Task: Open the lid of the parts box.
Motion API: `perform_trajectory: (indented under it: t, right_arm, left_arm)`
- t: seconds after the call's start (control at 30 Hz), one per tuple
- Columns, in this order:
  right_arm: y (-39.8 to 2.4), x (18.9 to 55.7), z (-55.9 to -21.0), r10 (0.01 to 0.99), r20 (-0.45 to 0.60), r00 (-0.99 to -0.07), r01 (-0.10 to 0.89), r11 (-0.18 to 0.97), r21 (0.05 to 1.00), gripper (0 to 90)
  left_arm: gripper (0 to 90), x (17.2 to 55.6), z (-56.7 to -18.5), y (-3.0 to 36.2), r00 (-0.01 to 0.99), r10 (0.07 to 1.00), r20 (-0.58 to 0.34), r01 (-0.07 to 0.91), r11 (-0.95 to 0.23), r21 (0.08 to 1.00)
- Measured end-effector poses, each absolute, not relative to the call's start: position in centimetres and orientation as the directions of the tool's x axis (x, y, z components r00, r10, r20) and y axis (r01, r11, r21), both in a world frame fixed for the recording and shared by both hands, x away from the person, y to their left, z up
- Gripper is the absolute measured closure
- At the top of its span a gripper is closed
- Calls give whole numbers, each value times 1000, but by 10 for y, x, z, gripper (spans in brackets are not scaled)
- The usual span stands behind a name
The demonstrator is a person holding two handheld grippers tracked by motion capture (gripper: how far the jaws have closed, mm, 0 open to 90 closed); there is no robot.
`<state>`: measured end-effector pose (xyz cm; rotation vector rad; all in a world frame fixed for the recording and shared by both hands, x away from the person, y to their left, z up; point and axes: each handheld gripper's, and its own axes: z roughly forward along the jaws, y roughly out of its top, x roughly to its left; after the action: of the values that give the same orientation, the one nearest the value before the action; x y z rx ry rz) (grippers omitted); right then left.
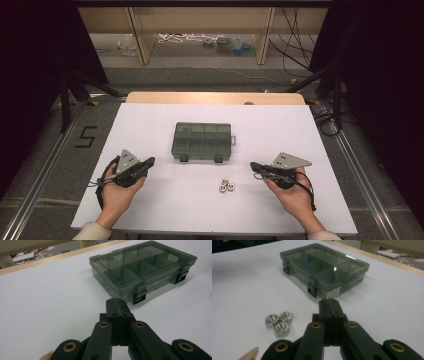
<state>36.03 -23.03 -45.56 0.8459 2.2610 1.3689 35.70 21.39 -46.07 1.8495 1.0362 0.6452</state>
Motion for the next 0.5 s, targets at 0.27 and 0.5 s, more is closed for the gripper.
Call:
perform_trajectory:
  t: [0.27, 0.5]
  right_arm:
    - [-211, 383, -453, 667, -4, -745, 314, 357, 880, 900]
    - [-197, 397, -450, 681, -21, -732, 297, 346, 890, 882]
  left_arm:
    - [900, 383, -463, 200, 517, 856, 13, 439, -279, 854]
    - [900, 396, -465, 186, 523, 852, -3, 458, -278, 845]
